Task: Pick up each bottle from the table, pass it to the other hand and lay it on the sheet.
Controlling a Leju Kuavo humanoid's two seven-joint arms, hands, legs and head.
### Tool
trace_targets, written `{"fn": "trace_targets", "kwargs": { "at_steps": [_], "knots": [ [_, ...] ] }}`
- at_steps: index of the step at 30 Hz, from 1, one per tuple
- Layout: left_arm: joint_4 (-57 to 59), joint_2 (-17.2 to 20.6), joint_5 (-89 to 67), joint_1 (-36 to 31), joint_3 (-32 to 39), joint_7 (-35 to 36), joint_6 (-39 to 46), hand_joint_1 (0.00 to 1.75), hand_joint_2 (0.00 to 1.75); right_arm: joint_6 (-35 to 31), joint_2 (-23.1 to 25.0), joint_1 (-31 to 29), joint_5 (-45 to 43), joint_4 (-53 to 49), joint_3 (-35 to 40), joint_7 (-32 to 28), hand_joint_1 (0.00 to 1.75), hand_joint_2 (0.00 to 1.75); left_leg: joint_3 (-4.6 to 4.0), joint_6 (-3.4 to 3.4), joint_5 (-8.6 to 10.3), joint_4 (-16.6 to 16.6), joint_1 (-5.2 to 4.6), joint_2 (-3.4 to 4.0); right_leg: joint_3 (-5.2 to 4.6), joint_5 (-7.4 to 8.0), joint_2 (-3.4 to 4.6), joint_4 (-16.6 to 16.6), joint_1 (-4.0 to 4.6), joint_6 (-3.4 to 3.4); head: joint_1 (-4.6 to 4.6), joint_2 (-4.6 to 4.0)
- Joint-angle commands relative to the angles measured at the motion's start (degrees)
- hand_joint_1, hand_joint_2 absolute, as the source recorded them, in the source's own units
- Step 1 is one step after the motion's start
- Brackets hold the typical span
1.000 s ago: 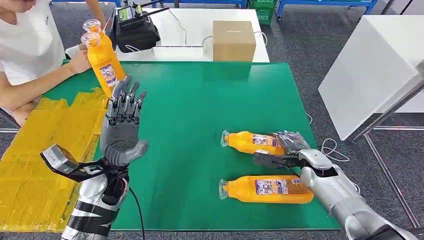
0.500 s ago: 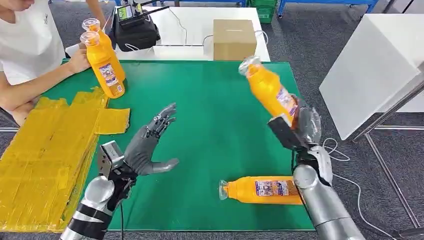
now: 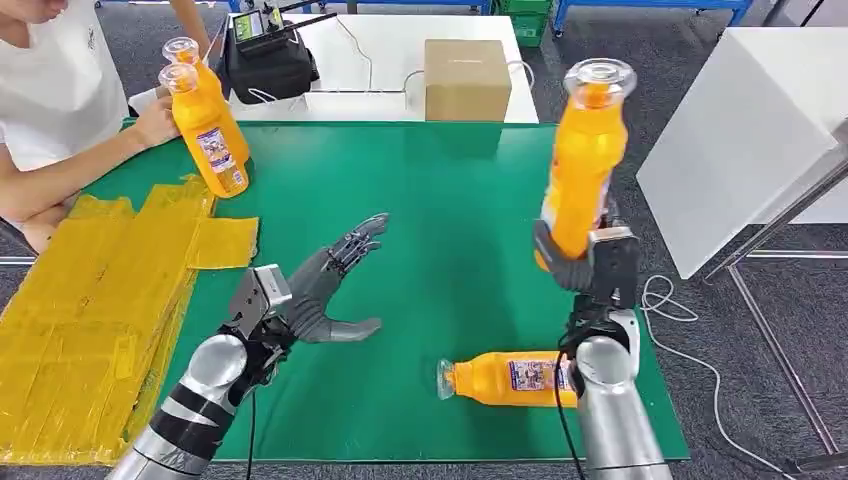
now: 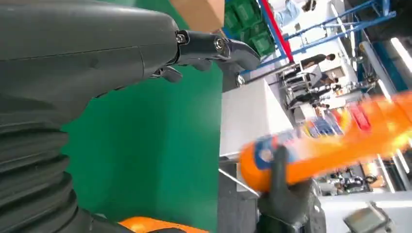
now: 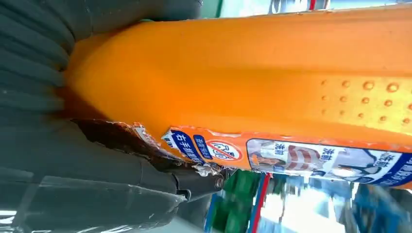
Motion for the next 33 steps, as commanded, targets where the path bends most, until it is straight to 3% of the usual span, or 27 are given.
{"fn": "trace_targets", "kwargs": {
  "at_steps": [1,5,14,18,29,31,32,33],
  "knots": [
    [5.74,1.32,5.09,-4.26,-1.99,1.6,-2.03,0.0,1.75,4.58,3.62,-5.05,0.97,11.21,12.7,-0.07,1.75,1.75,0.13,-0.11,-0.05,-0.03,0.03,0.04,0.11,-0.02,0.06,-0.04,0.02,-0.06,0.0,0.0],
    [5.35,1.0,7.92,-4.38,-1.11,2.28,-1.99,0.0,1.75,5.89,4.85,-5.9,1.3,14.97,17.68,-0.52,1.75,1.75,0.15,-0.13,-0.09,-0.02,0.07,0.11,0.14,-0.02,0.21,-0.03,0.05,-0.05,0.02,0.0],
    [6.51,0.94,10.98,-3.91,1.38,2.32,-1.26,0.0,1.75,7.31,6.34,-4.98,13.77,16.84,37.82,-0.83,1.75,1.75,0.31,-0.22,-0.16,-0.08,0.1,0.31,0.25,-0.05,0.34,-0.09,0.06,-0.11,-0.02,0.0],
    [8.44,0.38,11.46,-4.43,2.38,1.71,-0.8,0.0,1.75,6.69,5.47,-5.77,15.5,16.17,42.67,-2.2,1.75,1.75,0.15,-0.16,-0.1,-0.06,0.12,0.05,0.14,-0.07,0.1,-0.07,0.07,-0.08,-0.02,0.0],
    [9.99,-0.59,12.36,-4.17,3.52,1.27,-0.6,0.0,1.75,4.65,3.51,-5.3,17.27,13.22,44.52,-1.81,1.75,1.75,0.15,-0.17,-0.07,-0.07,0.12,-0.14,0.18,-0.11,-0.1,-0.09,0.04,-0.1,-0.02,0.0],
    [10.21,-2.25,14.33,-3.67,5.72,1.36,1.1,0.0,1.75,4.11,3.21,-5.14,17.57,13.97,44.59,-0.87,1.75,1.75,0.04,-0.11,-0.03,-0.06,0.11,-0.13,0.06,-0.07,-0.07,-0.07,0.03,-0.08,0.0,0.0],
    [9.93,-3.23,15.51,-3.29,7.12,1.89,2.72,1.01,1.75,3.87,3.12,-5.08,17.59,14.68,44.61,-0.7,1.75,1.75,0.15,-0.16,-0.07,-0.08,0.12,-0.13,0.18,-0.1,-0.09,-0.1,0.05,-0.1,-0.02,0.0],
    [9.2,-3.81,16.2,-2.97,7.87,1.99,3.87,1.01,1.75,3.6,3.14,-5.05,17.57,15.35,44.52,-0.65,1.75,1.75,0.13,-0.15,-0.06,-0.08,0.1,-0.16,0.18,-0.1,-0.12,-0.1,0.03,-0.08,-0.02,0.0]
  ]
}}
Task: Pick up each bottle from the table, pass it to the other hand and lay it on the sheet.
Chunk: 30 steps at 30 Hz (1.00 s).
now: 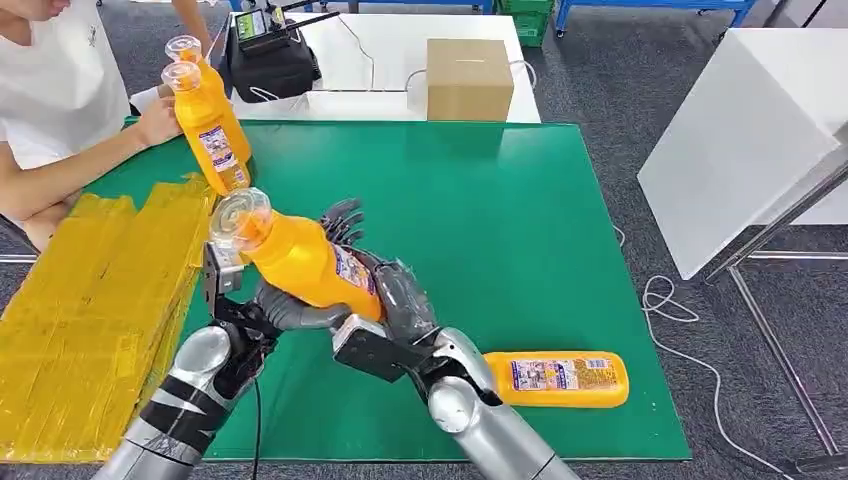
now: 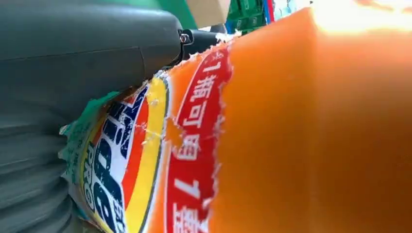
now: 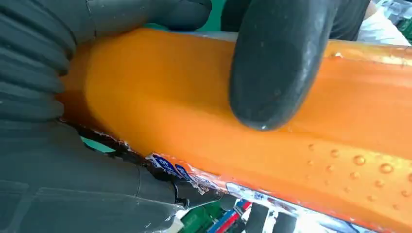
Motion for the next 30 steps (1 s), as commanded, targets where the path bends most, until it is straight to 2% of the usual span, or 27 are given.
{"fn": "trace_targets", "kwargs": {
  "at_steps": [1,2,18,20,24,25,26,27,30],
  "knots": [
    [4.98,-4.81,3.86,-2.28,5.26,1.45,5.39,1.01,1.75,-0.93,-2.6,-0.56,1.56,2.98,10.51,0.12,1.75,1.75,0.29,-0.17,-0.1,-0.06,0.07,-0.06,0.36,-0.09,-0.12,-0.14,0.07,-0.06,0.02,0.0],
    [4.7,-4.93,4.18,-2.09,5.55,1.57,5.72,1.75,1.75,-1.05,-2.55,-0.63,1.54,3.3,10.53,0.04,1.75,1.75,0.25,-0.15,-0.09,-0.05,0.07,-0.07,0.32,-0.09,-0.13,-0.13,0.07,-0.05,0.0,0.0],
    [-2.22,-7.28,13.27,1.51,12.62,1.28,13.79,1.75,1.75,-4.4,-2.47,0.48,1.66,5.74,6.6,1.59,1.75,1.75,0.24,-0.16,-0.08,-0.02,0.1,-0.09,0.21,-0.1,-0.19,-0.12,0.08,-0.07,0.0,0.0],
    [-3.7,-7.48,14.36,2.07,14.1,0.74,15.18,1.75,1.75,-5.57,-2.54,0.93,1.57,5.47,5.6,1.7,1.75,1.75,0.09,-0.12,-0.02,-0.03,0.09,-0.04,-0.44,-0.04,-0.13,-0.1,0.07,-0.06,0.02,0.0],
    [-5.49,-7.37,14.91,2.91,15.26,0.28,16.78,1.75,1.75,-7.32,-2.68,2.43,1.29,3.94,3.51,2.24,1.75,1.75,0.22,-0.19,-0.09,-0.04,0.11,-0.1,-0.29,-0.11,-0.21,-0.13,0.09,-0.09,0.02,0.0],
    [-6.73,-7.11,14.63,3.65,15.71,-0.18,17.8,1.75,1.75,-8.38,-3.09,3.54,0.92,2.52,1.95,2.27,1.55,1.75,0.11,-0.16,-0.07,-0.03,0.11,-0.09,-0.41,-0.08,-0.19,-0.12,0.09,-0.08,0.02,0.0],
    [-8.1,-6.78,14.35,4.43,16.25,-0.49,18.67,1.75,1.75,-9.35,-3.75,4.71,0.5,0.67,0.23,2.17,0.09,1.75,0.22,-0.2,-0.11,-0.05,0.12,-0.07,-0.3,-0.12,-0.18,-0.14,0.1,-0.1,0.02,0.0],
    [-9.06,-6.27,13.99,5.05,16.82,-0.67,19.37,1.75,1.75,-10.12,-4.83,5.4,0.51,-0.84,-1.04,2.17,0.0,1.75,0.18,-0.17,-0.09,-0.07,0.12,-0.11,-0.31,-0.1,-0.21,-0.18,0.1,-0.08,0.02,0.0],
    [-9.8,-5.99,14.05,5.47,17.12,-0.66,19.25,1.75,1.75,-10.03,-5.42,5.71,0.67,-2.03,-1.37,2.52,0.0,1.75,0.06,-0.12,-0.06,-0.03,0.1,-0.02,-0.49,-0.06,-0.11,-0.11,0.07,-0.06,0.02,0.0]
  ]
}}
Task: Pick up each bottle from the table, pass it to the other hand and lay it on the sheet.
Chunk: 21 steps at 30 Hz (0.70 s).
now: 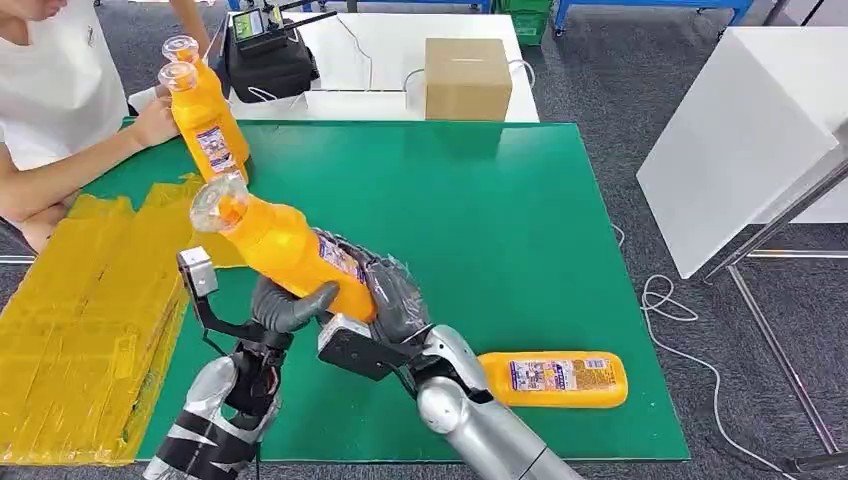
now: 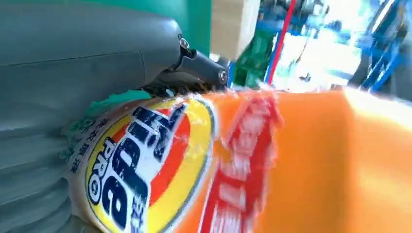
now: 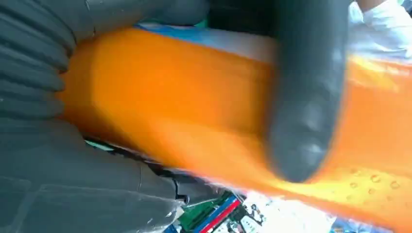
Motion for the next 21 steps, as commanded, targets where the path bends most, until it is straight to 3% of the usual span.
{"fn": "trace_targets", "kwargs": {
  "at_steps": [1,5,9,12,14,17,18,21],
  "knots": [
    [-4.32,0.35,0.47,-2.56,10.33,-1.47,4.2,1.75,1.75,-2.43,-5.11,6.89,-0.29,-4.52,-3.55,0.1,0.0,1.75,0.19,-0.14,-0.07,-0.04,0.07,-0.13,0.28,-0.08,-0.17,-0.1,0.07,-0.05,-0.02,0.0],
    [-5.37,0.79,-3.85,-2.28,11.89,-2.76,10.19,1.75,1.75,-4.7,-7.03,10.1,-0.18,-11.78,-8.09,-0.79,0.0,1.75,-0.04,-0.11,-0.03,-0.03,0.02,-0.03,0.46,-0.02,-0.03,-0.04,0.03,-0.03,-0.04,0.0],
    [-5.03,3.83,-23.1,-4.8,14.28,-7.26,26.78,1.75,1.75,-4.69,-10.04,16.41,-2.48,-25.27,-17.14,-1.67,0.0,1.75,0.11,-0.15,-0.09,0.01,0.01,-0.16,0.76,-0.12,-0.17,-0.03,0.02,0.0,-0.04,0.0],
    [-3.84,5.67,-37.89,-6.45,17.15,-8.29,37.14,1.75,1.75,-3.39,-9.97,18.38,-3.56,-28.96,-21.34,-1.87,0.0,1.75,0.0,-0.16,-0.06,0.05,0.04,-0.17,0.65,-0.09,-0.19,0.01,0.05,-0.02,0.0,0.0],
    [-0.85,8.33,-53.36,-7.61,17.19,-6.04,44.44,1.75,1.75,-3.1,-10.04,18.72,-4.68,-30.48,-22.73,-2.61,0.0,1.75,0.03,-0.17,-0.05,0.03,0.02,-0.16,0.67,-0.09,-0.16,0.02,0.04,-0.04,0.0,0.0],
    [4.68,12.42,-83.19,-8.87,20.3,4.0,44.91,1.75,1.75,-1.89,-10.45,19.24,-8.12,-33.67,-25.43,-3.72,0.0,1.75,0.04,-0.17,-0.02,-0.02,-0.02,-0.02,0.62,-0.04,-0.01,0.03,0.0,-0.04,-0.04,0.0],
    [7.14,15.45,-95.25,-9.28,20.03,8.45,44.91,1.75,1.75,-1.12,-10.99,19.3,-9.79,-34.94,-26.33,-3.95,0.0,1.75,0.12,-0.21,-0.05,-0.02,0.02,0.01,0.7,-0.05,-0.01,-0.01,0.04,-0.06,0.0,0.0],
    [13.64,20.21,-103.19,-10.59,19.59,9.95,44.91,1.75,1.75,0.49,-13.36,19.53,-12.25,-37.81,-27.77,-4.13,0.0,1.75,0.15,-0.16,-0.02,-0.05,-0.02,0.0,0.62,-0.03,0.02,0.0,-0.01,-0.05,-0.02,0.0]
  ]
}}
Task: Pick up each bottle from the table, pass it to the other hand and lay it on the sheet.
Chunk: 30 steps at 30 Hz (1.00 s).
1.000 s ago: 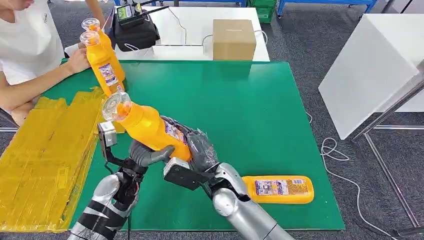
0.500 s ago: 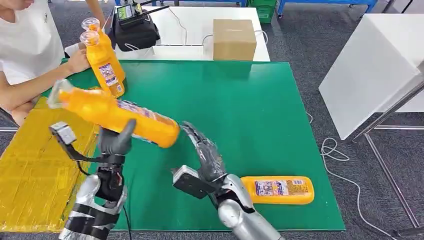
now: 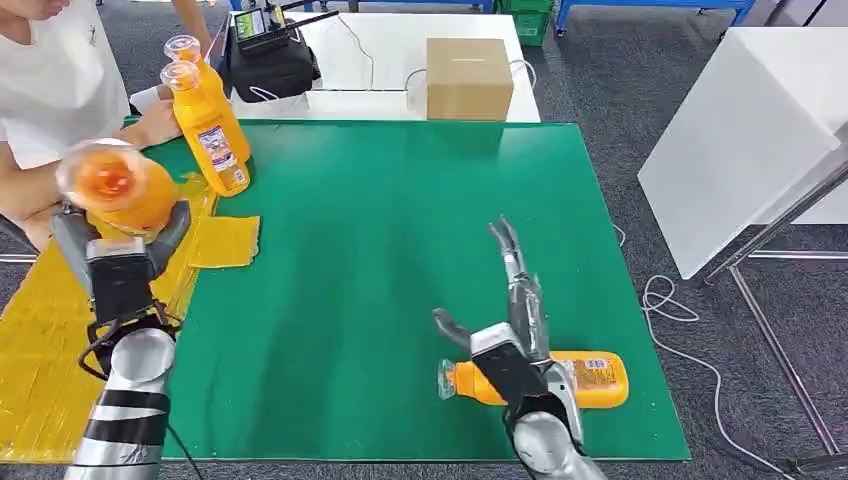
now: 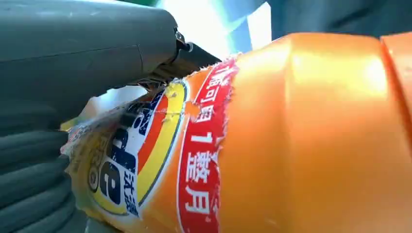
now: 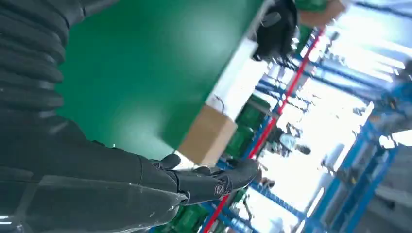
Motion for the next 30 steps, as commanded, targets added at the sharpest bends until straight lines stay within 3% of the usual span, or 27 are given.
{"fn": "trace_targets", "kwargs": {
  "at_steps": [1,9,14,15,25,26,30],
  "knots": [
    [20.34,15.22,-37.14,-6.83,3.07,11.79,0.76,1.75,1.75,4.48,-6.15,1.74,-6.89,-12.53,-9.06,-1.18,0.0,1.75,0.35,-0.18,-0.07,-0.09,-0.02,0.19,0.17,-0.05,0.14,-0.03,-0.03,-0.08,-0.02,0.0],
    [23.62,16.34,-35.73,-7.83,1.02,11.71,-0.3,1.75,1.75,6.42,-6.82,2.28,-9.62,-13.86,-9.79,-1.38,0.0,1.75,0.31,-0.16,-0.11,0.0,0.09,0.27,-0.04,-0.04,0.12,-0.03,0.04,-0.2,0.0,0.0],
    [32.0,19.49,-35.69,-10.74,-2.01,13.62,-3.01,1.75,1.75,17.33,-9.11,3.22,-25.88,-15.3,-14.55,-2.37,0.0,1.75,0.23,-0.18,-0.08,-0.03,0.06,0.23,-0.3,-0.03,0.12,-0.03,0.02,-0.23,0.02,0.0],
    [33.69,19.56,-35.22,-11.2,-1.96,13.63,-2.49,1.75,1.75,17.22,-8.74,3.51,-26.03,-14.96,-16.41,-2.46,0.0,0.0,0.26,-0.19,-0.08,-0.06,0.05,0.22,-0.27,-0.02,0.12,-0.04,0.01,-0.24,0.02,0.0],
    [35.91,19.7,-34.84,-11.68,-2.21,13.71,-3.78,1.75,1.75,17.4,-8.13,3.77,-25.96,-14.08,-17.72,-2.65,0.0,0.0,0.29,-0.2,-0.14,-0.05,0.09,0.22,-0.17,-0.05,0.12,-0.08,0.05,-0.24,0.0,0.0],
    [37.17,20.03,-37.26,-12.11,-3.17,15.85,-3.15,1.75,1.75,17.34,-7.92,3.83,-25.7,-13.38,-18.26,-2.25,0.0,1.75,0.1,-0.13,-0.05,-0.05,0.05,0.27,-0.26,0.04,0.18,-0.04,0.02,-0.21,0.0,0.0],
    [41.45,17.71,-33.58,-14.39,-3.89,12.37,-7.52,1.75,1.75,16.81,-6.76,2.53,-25.79,-8.49,-19.86,-0.63,0.0,1.75,0.38,-0.23,-0.12,-0.09,0.08,0.18,0.1,-0.05,0.06,-0.12,0.05,-0.25,0.0,0.0]
  ]
}}
